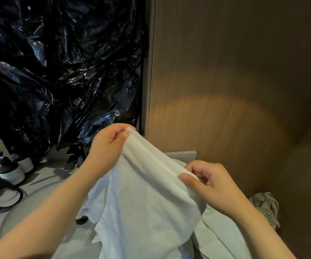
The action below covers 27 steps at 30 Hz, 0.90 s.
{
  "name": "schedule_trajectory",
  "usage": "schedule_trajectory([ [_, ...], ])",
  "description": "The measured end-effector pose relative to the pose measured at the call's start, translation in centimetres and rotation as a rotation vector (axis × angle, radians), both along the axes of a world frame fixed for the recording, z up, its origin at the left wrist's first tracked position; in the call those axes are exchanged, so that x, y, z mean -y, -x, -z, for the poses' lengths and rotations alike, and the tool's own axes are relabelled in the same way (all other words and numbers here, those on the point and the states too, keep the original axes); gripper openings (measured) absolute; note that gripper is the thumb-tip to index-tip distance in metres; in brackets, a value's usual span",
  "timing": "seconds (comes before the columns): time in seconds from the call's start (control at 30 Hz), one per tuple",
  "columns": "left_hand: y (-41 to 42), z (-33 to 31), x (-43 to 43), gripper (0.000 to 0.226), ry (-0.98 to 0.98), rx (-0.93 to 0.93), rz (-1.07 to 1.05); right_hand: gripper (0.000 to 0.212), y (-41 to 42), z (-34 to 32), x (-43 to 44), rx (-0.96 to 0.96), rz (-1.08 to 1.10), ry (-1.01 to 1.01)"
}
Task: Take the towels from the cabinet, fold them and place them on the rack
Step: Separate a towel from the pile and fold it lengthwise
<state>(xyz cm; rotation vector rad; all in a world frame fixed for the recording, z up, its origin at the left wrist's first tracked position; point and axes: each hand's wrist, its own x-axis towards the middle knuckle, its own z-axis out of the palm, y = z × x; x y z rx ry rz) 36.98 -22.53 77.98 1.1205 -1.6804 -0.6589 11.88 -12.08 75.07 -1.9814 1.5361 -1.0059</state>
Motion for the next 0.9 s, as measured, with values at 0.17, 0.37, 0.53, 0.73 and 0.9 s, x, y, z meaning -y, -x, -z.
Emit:
schedule_trajectory([
  [0.17, -0.6, 0.3, 2.3, 0.026, -0.004, -0.022, -0.083, 0.032, 2.0, -0.7, 0.2, -0.125, 0.06, 0.053],
  [0.37, -1.3, -1.6, 5.7, 0.025, 0.032, -0.067, -0.179, 0.047, 4.0, -2.3, 0.7, -0.063, 0.055, 0.139],
  [0.53, -1.9, -3.7, 7.5, 0.026, 0.077, -0.098, -0.223, 0.053, 5.4, -5.3, 1.6, -0.046, 0.079, 0.187],
  [0.73, -2.1, -5.1, 7.8, 0.034, 0.066, -0.16, -0.259, 0.056, 7.0, -8.5, 2.4, -0.167, 0.136, 0.18],
  [0.9, -2.0, -6.6, 7.5, 0.027, 0.129, -0.151, -0.249, 0.061, 8.0, -11.8, 2.5, -0.478, 0.321, 0.295],
])
